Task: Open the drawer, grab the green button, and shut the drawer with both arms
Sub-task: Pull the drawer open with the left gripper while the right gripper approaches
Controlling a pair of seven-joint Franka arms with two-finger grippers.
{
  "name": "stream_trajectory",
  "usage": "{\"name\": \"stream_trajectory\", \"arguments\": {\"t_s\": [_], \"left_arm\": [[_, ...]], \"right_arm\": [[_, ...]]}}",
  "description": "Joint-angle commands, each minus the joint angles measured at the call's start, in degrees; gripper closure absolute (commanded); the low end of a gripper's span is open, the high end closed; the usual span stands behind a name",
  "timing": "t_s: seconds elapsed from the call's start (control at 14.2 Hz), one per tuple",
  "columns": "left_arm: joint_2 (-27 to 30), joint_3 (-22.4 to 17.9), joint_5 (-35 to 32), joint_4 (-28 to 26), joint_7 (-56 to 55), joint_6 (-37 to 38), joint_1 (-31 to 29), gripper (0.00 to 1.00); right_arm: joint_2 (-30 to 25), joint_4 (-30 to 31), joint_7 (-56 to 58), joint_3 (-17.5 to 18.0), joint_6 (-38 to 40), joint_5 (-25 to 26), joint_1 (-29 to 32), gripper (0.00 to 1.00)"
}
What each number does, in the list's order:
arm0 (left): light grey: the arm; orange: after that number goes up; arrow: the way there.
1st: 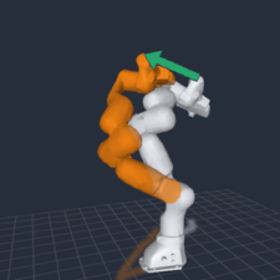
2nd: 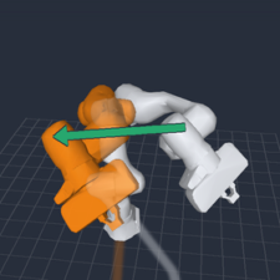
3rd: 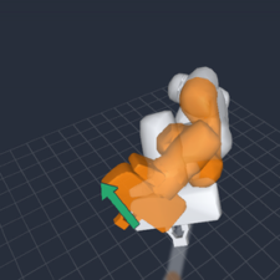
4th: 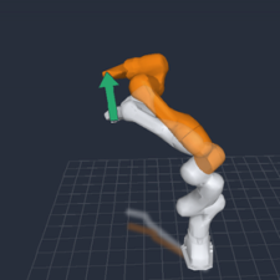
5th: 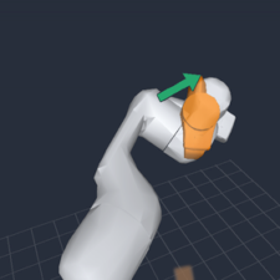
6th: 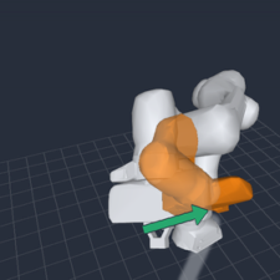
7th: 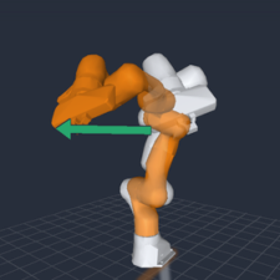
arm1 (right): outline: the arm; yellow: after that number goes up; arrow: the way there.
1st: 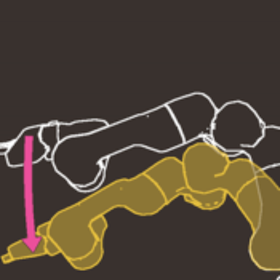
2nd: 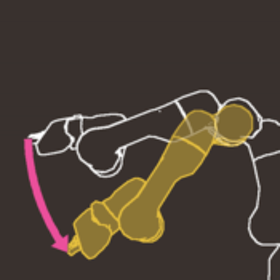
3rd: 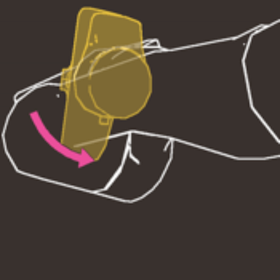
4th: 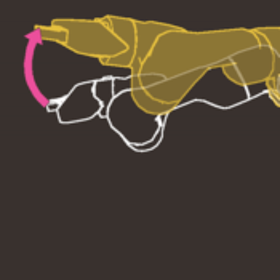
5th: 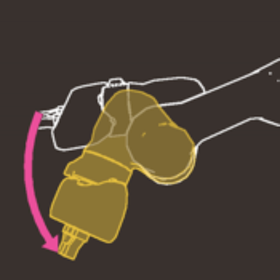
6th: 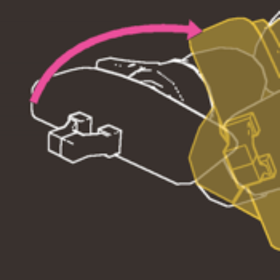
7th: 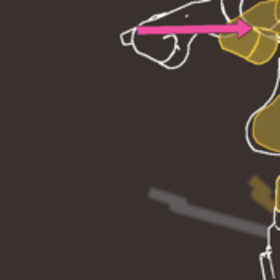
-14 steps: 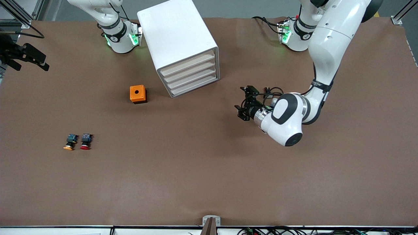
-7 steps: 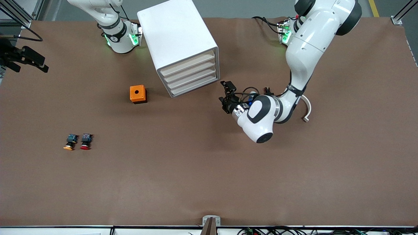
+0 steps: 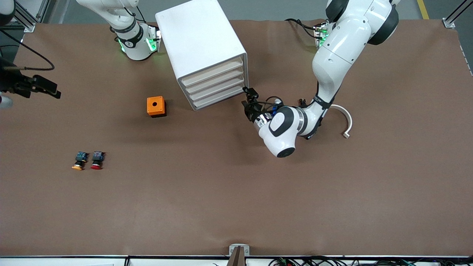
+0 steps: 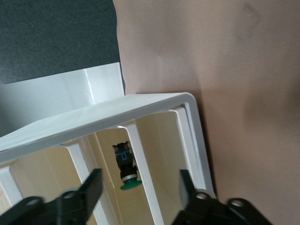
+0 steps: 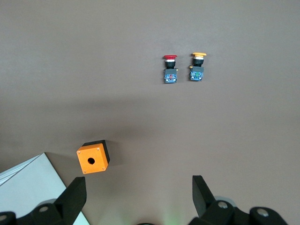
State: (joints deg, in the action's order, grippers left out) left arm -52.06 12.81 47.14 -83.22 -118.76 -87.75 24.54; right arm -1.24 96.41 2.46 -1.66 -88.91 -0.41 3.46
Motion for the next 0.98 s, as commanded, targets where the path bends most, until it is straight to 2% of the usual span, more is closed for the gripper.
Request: {"name": "stream_trajectory", "arguments": {"t_s": [0.0, 0.56, 0.7, 0.91], "left_arm": [[-1.2, 0.0, 1.7, 1.4, -1.3, 1.3, 1.7, 0.4], [-3.8, 0.1, 2.1, 1.2, -2.6, 2.1, 5.2, 0.4], [-3.9, 0.1, 3.3, 1.2, -2.7, 2.4, 5.9, 0.47], [-4.1, 0.0, 4.5, 1.4, -2.7, 2.4, 6.6, 0.69]], "right_arm": [[4.3, -4.1, 0.4, 0.3, 1.0, 0.7, 1.2, 0.0], [5.8, -4.1, -3.7, 0.3, 1.3, 1.6, 0.8, 0.0], [5.8, -4.0, -4.8, 0.3, 1.5, 1.3, 0.6, 0.0], [5.8, -3.9, -4.9, 0.4, 1.1, 0.4, 0.6, 0.0]]}}
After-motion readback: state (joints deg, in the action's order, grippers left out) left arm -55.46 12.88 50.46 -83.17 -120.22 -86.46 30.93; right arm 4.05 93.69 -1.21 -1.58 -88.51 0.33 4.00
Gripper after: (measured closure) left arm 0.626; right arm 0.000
